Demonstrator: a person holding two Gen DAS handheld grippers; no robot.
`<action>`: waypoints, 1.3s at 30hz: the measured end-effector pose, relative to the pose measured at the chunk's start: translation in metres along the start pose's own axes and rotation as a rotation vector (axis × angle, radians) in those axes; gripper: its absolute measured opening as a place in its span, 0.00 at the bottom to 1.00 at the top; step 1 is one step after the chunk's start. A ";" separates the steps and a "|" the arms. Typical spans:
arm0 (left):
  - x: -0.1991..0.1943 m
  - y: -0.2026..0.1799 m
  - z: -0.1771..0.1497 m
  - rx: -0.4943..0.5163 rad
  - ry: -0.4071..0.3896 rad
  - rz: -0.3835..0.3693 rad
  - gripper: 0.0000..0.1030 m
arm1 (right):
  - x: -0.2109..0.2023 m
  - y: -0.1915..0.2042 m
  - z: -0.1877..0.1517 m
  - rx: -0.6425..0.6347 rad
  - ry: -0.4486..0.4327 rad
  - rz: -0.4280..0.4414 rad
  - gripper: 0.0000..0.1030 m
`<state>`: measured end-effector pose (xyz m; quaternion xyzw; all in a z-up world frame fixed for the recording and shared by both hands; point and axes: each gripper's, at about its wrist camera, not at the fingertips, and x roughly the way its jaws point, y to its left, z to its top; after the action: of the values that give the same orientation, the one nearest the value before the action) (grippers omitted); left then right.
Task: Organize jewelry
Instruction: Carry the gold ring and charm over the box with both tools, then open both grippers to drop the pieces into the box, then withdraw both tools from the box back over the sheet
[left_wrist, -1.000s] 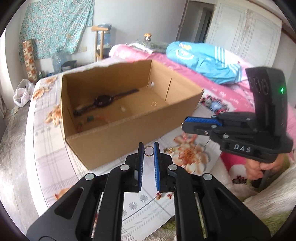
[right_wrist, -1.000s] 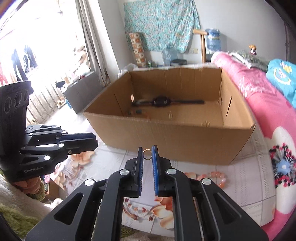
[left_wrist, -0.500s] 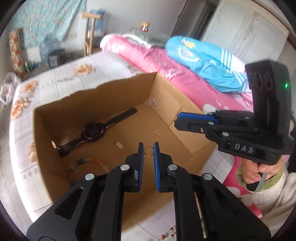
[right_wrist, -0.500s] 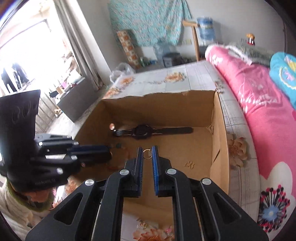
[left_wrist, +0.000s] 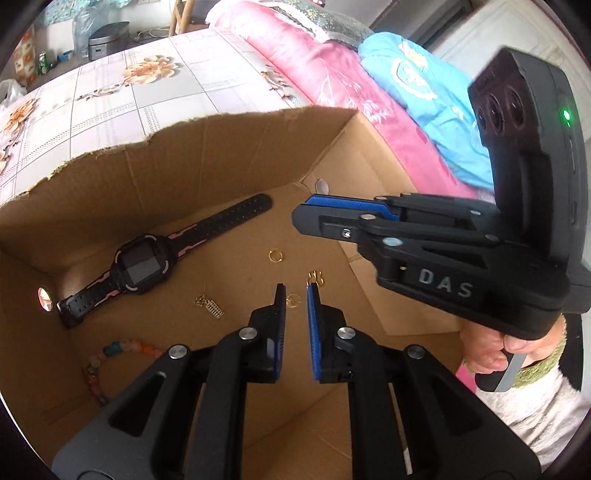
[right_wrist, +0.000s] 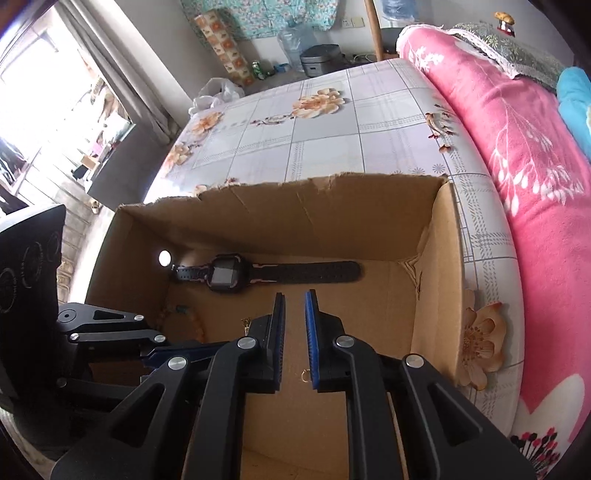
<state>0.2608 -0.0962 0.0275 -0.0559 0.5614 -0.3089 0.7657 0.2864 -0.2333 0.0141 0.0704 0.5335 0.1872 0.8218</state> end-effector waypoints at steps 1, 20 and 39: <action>-0.001 0.001 0.000 -0.001 -0.006 0.002 0.10 | -0.003 -0.001 0.000 -0.001 -0.010 -0.006 0.12; -0.096 -0.032 -0.046 0.102 -0.277 0.115 0.41 | -0.104 0.010 -0.042 0.019 -0.264 0.062 0.47; -0.170 -0.028 -0.165 0.097 -0.484 0.244 0.80 | -0.158 0.063 -0.158 -0.100 -0.462 -0.052 0.81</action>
<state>0.0715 0.0153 0.1206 -0.0235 0.3492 -0.2184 0.9109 0.0725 -0.2493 0.1022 0.0566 0.3228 0.1710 0.9292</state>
